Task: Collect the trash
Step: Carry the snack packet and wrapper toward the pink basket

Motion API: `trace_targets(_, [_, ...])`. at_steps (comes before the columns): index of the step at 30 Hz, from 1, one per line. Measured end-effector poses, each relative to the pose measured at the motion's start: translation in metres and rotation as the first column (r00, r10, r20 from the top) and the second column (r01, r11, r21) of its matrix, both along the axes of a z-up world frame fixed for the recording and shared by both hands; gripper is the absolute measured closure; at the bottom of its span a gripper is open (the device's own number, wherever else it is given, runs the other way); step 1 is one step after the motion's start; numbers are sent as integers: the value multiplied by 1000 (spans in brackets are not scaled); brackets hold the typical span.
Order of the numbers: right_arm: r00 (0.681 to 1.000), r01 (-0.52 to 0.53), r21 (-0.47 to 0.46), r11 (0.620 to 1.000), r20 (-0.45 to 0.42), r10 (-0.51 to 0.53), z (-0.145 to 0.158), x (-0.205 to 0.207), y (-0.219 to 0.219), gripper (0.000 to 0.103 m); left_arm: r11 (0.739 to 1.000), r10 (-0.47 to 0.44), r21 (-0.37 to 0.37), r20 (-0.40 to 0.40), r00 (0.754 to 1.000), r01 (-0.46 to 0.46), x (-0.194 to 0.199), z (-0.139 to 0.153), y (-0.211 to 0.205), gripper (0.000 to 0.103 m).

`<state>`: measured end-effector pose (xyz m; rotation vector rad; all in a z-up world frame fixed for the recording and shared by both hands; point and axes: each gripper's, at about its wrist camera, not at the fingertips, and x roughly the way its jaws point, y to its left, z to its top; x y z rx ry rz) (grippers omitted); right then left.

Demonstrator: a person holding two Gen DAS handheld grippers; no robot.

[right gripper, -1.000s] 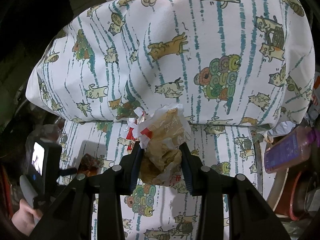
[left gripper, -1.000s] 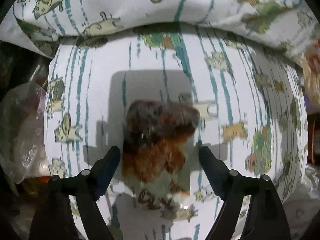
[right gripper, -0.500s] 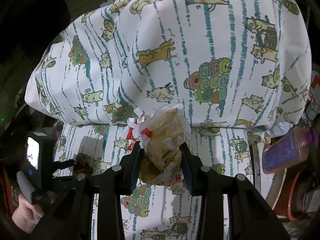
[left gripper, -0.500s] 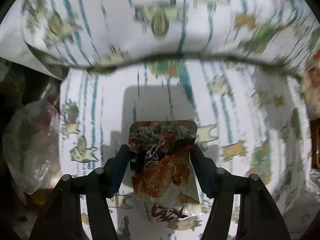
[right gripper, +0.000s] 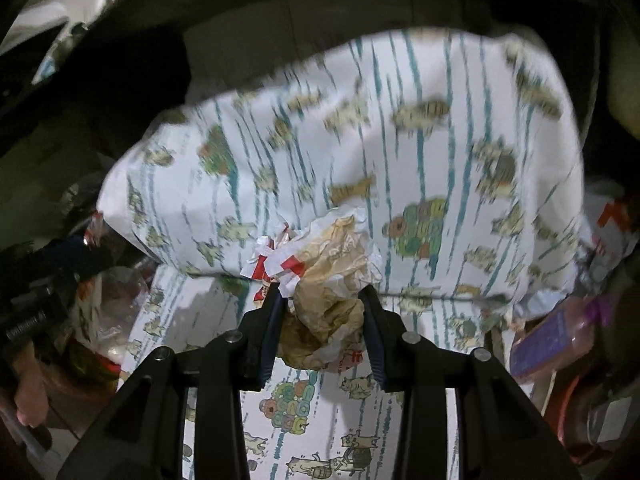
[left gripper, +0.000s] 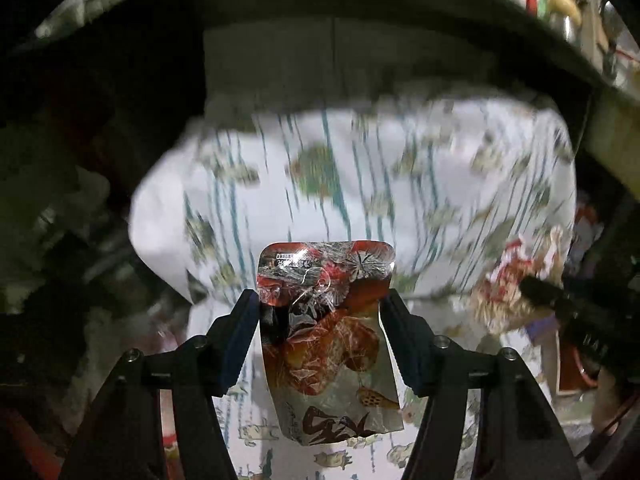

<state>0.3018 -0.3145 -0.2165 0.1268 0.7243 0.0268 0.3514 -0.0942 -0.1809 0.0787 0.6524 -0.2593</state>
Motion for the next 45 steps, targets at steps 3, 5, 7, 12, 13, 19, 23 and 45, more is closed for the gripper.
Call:
trace_targets(3, [998, -4, -11, 1000, 59, 5, 21, -19, 6, 66, 1000, 7, -27, 45, 999, -6, -19, 23, 6, 38])
trace_targets(5, [994, -16, -45, 999, 103, 21, 38, -33, 15, 66, 999, 14, -41, 85, 996, -11, -36, 42, 7, 38])
trace_targets(7, [989, -31, -80, 996, 140, 42, 57, -50, 25, 66, 999, 16, -38, 124, 992, -11, -56, 61, 10, 38])
trace_targets(12, [967, -29, -99, 995, 250, 53, 106, -100, 39, 66, 1000, 5, -25, 246, 969, 2, -116, 106, 17, 38])
trace_targets(13, [961, -33, -94, 995, 272, 57, 116, -112, 42, 66, 1000, 2, -25, 268, 963, 5, -128, 114, 18, 38])
trace_targets(19, [926, -58, -107, 993, 365, 93, 160, -175, 58, 66, 997, -21, -62, 366, 930, 46, -207, 155, 27, 38])
trace_targets(23, [915, -78, -95, 992, 389, 110, 173, -212, 66, 65, 995, -36, -74, 366, 930, 67, -250, 161, 33, 37])
trace_targets(45, [950, -99, 64, 993, -290, 113, -79, -200, 60, 65, 996, -64, -89, -495, 867, 23, -211, -135, 30, 37])
